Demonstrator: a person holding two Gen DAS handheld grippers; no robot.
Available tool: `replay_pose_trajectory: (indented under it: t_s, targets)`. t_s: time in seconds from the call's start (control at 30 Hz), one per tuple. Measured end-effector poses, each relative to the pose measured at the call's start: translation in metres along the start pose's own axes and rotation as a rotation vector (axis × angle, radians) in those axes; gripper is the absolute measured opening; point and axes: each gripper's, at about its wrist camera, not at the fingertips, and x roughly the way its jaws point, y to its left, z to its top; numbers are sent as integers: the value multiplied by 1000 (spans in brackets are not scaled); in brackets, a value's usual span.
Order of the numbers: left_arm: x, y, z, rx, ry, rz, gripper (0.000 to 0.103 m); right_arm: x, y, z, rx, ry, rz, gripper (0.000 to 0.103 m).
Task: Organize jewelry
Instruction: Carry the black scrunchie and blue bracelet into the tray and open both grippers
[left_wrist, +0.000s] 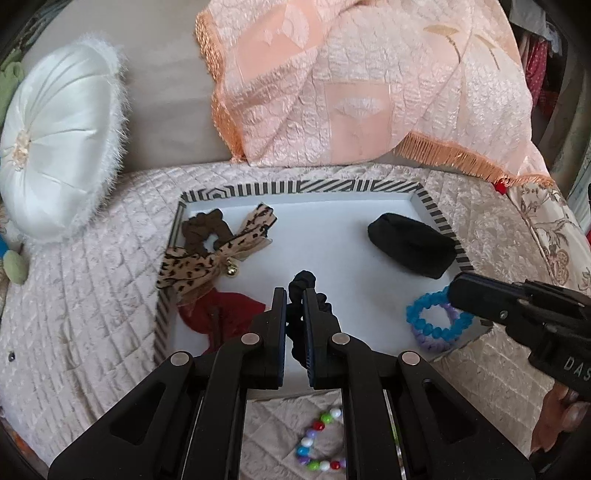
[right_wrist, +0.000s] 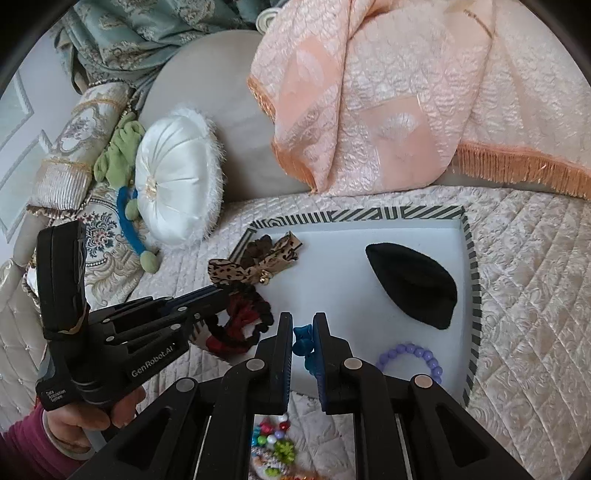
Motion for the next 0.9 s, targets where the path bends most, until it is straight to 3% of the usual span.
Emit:
replay_pose_trajectory:
  t_s: [0.2,0.47,0.9]
  targets:
    - [23,6,-4,-15,38,17,7,27,-10,4,11,44,1,10]
    - [51,18,-5,-42,80,52,7,61,-33,11,-2,88,-106,10]
    - [66,27,-6,-52,93,72,7,75,-51,15,-3,82,-198,10]
